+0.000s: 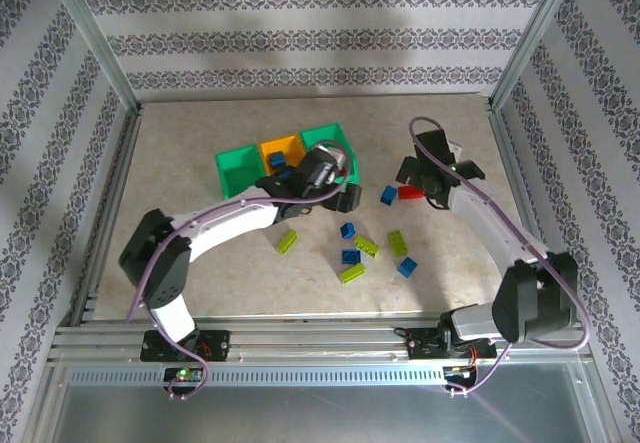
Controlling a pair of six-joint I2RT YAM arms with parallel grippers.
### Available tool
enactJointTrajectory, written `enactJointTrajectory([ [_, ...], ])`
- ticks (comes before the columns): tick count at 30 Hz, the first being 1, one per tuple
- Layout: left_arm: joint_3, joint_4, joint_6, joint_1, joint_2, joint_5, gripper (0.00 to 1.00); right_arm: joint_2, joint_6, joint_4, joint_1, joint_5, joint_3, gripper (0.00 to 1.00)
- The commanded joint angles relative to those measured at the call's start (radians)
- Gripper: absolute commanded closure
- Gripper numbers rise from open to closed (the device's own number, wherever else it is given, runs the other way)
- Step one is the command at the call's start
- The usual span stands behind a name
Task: Sort the legos into containers by color
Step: Pick up the lego from the middle-right of the table.
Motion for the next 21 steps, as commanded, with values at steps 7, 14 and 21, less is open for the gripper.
enactJointTrajectory([
  [7, 0.359, -0.090, 0.075, -0.088, 0.334, 0.039, 0.13, -0.159, 0.045, -0.055, -0.066, 0.069, -0.104, 0.02],
  [14, 0.625, -0.243, 0.103, -0.087, 0.538, 0.024, 0.20, -0.225, 0.036, -0.063, -0.078, 0.086, -0.123, 0.02],
  [21, 0.920, -0.431, 0.137, -0.086, 0.738, -0.013, 0.31, -0.238, 0.038, -0.059, -0.077, 0.083, -0.121, 0.02],
])
